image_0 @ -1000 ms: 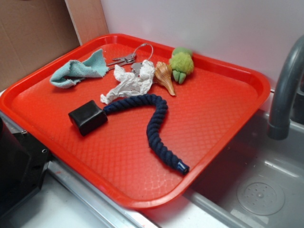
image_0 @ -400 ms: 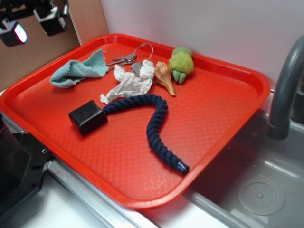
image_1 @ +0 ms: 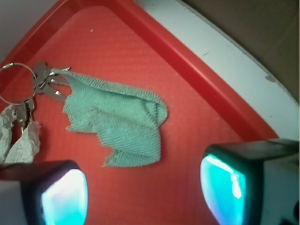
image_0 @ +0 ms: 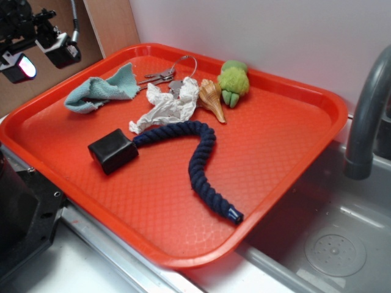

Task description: Grab the blue cloth.

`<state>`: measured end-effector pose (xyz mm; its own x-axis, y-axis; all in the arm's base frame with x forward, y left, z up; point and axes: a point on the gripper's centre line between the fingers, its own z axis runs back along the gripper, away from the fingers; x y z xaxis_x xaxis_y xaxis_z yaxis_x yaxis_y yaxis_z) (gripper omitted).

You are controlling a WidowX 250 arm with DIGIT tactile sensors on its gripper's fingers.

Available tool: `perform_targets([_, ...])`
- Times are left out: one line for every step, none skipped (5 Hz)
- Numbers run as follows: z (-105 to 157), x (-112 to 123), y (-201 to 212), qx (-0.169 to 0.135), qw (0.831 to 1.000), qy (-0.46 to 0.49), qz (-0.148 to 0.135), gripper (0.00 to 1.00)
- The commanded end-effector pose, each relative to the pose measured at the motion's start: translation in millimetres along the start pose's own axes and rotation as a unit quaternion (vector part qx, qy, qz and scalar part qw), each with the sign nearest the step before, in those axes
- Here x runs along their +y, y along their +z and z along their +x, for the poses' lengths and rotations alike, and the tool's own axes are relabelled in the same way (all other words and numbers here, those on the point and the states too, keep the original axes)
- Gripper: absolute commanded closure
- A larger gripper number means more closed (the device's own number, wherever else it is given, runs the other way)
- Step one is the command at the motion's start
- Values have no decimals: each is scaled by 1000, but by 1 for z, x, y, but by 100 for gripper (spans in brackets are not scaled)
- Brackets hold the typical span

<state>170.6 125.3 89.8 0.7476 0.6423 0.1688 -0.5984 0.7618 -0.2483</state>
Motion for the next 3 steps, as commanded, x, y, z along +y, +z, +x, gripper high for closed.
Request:
perform_targets([12,-12,-21,17,996,-82,5,0])
perform_targets([20,-32,-58,64,986,-147,38,0])
perform_targets([24,-35,-82,83,982,-161,48,0])
